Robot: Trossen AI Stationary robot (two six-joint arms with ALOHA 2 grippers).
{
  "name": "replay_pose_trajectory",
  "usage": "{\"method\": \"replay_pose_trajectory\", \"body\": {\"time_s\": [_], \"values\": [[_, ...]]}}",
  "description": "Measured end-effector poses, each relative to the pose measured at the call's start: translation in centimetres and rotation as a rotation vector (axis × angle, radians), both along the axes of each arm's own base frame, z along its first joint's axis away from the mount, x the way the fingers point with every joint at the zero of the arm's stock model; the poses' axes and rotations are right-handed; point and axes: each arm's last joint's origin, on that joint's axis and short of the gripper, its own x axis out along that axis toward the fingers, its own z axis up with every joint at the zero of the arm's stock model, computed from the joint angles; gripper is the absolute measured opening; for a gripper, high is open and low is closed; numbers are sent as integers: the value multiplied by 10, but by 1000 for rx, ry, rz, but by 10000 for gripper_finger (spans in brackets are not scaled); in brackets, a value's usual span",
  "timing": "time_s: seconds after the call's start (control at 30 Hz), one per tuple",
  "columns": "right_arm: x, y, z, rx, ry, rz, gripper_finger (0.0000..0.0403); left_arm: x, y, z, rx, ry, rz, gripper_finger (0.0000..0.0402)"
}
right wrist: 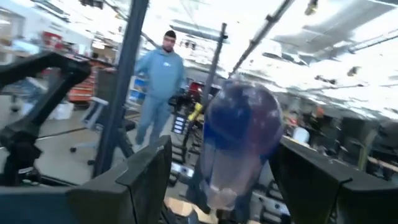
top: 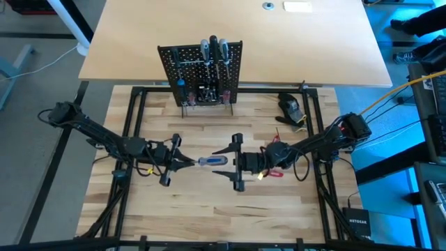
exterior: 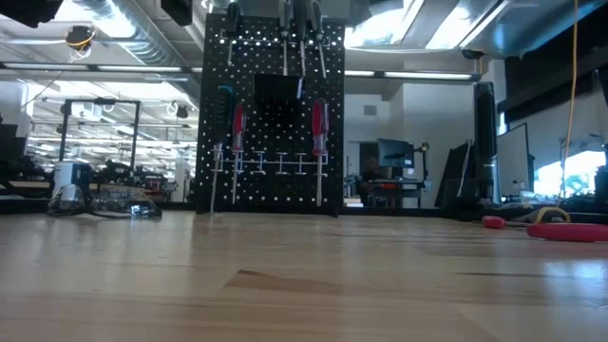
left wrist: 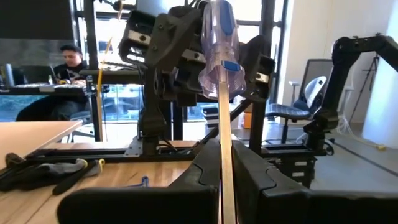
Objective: Hang tools onto peg board
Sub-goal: Hang the blue and transparent screwdriver on the peg board
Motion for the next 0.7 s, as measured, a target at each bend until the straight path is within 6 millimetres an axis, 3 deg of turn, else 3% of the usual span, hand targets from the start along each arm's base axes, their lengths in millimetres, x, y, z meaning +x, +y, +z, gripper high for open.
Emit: {"method": "replay_pose_trajectory", "body": {"time_s": [0.2, 0.47, 0.7], "values": [[2, 2, 3, -29, -15, 51, 241, 0, 0, 0, 4, 2, -4, 8], [3, 0, 2, -26, -6, -57, 134, 0, 0, -1, 9, 4, 2, 11], [3, -1, 2, -18, 6, -93, 133, 1, 0, -3, 14, 29, 10, 33]]}}
